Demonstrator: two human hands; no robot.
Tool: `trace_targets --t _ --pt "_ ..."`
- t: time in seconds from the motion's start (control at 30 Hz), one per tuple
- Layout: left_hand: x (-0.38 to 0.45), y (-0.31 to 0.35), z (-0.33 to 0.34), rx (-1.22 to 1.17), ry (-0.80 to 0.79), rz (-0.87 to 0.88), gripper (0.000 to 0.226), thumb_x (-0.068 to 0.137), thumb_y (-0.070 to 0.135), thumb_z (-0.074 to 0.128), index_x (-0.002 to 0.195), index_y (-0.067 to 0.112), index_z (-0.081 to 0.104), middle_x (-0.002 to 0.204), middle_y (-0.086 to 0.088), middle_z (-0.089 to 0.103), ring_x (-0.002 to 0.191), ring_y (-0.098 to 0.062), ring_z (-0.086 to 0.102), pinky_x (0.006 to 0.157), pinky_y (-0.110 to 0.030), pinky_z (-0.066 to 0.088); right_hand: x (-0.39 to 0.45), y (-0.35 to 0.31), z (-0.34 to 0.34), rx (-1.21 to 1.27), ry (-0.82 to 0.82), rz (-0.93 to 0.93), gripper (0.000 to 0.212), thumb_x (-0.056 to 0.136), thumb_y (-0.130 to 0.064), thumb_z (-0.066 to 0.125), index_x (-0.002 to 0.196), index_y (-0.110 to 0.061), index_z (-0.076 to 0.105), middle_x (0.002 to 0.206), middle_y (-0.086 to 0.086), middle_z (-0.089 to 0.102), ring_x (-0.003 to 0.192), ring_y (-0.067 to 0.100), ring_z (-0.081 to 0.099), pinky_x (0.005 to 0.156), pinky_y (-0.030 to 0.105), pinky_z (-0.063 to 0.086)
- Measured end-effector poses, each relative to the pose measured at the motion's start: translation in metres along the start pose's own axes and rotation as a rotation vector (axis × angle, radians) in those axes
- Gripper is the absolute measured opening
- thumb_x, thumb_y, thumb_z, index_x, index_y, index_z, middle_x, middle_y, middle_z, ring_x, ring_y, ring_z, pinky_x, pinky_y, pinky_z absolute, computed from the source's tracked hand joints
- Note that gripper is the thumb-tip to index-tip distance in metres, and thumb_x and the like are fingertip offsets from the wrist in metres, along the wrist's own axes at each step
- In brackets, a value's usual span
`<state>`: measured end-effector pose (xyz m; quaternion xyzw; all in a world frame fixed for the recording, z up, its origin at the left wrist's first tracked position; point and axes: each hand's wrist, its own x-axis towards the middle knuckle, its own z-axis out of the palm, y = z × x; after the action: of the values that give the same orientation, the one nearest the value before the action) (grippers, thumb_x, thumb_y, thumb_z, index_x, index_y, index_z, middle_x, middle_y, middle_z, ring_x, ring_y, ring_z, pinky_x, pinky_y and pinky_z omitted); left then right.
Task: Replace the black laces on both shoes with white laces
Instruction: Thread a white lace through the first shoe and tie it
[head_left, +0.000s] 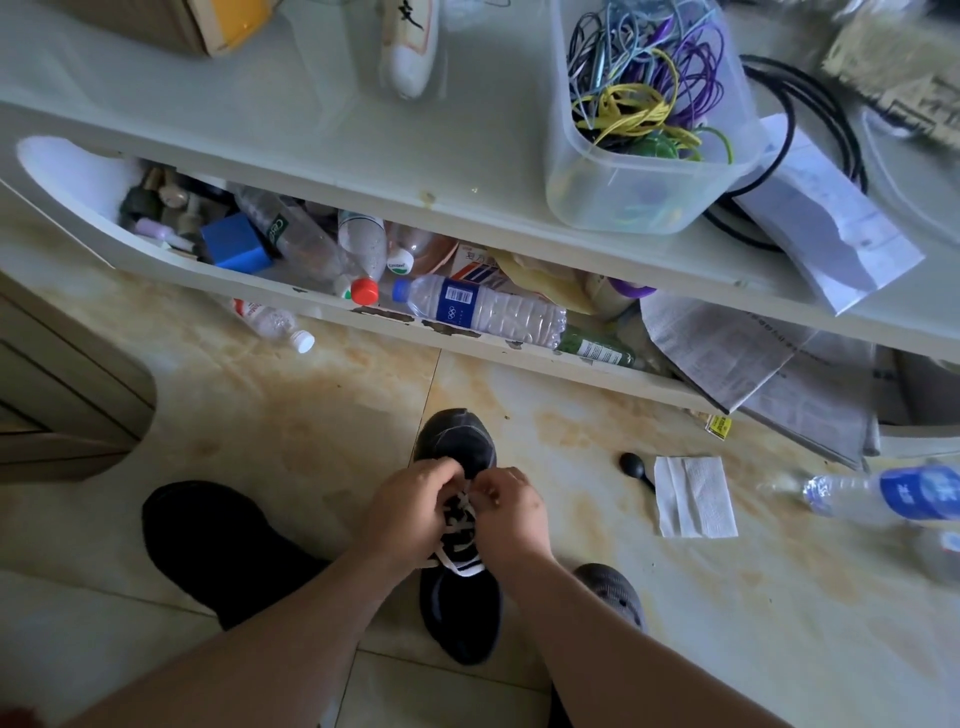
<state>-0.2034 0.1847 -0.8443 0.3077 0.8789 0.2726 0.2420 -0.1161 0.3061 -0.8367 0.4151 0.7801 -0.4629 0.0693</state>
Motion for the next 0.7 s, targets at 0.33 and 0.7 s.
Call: trace_targets --t 0.33,0.7 --pt "0.013 -0.005 -0.03 0.048 -0.225 -0.038 0.033 0.091 -0.008 0.046 0.089 0.025 0.048 0.085 0.004 0.053 0.074 -0.017 0.05 0.059 -0.03 0.032 0.016 -0.018 -0.011 -0.141 -0.159 -0.097 0.019 0.097 -0.011 0.048 0.087 -0.027 0.053 0.087 -0.006 0.059 0.079 0.016 0.053 0.064 0.03 0.043" --pt "-0.001 -0.01 0.004 -0.263 -0.012 -0.347 0.014 0.104 0.017 0.055 0.105 0.031 0.056 0.095 0.006 0.067 0.085 -0.015 0.066 0.073 -0.044 0.06 0.017 0.015 -0.021 0.042 -0.003 0.184 0.018 0.102 -0.014 0.049 0.107 -0.029 0.058 0.103 -0.009 0.064 0.087 0.017 0.065 0.067 0.033 0.054"
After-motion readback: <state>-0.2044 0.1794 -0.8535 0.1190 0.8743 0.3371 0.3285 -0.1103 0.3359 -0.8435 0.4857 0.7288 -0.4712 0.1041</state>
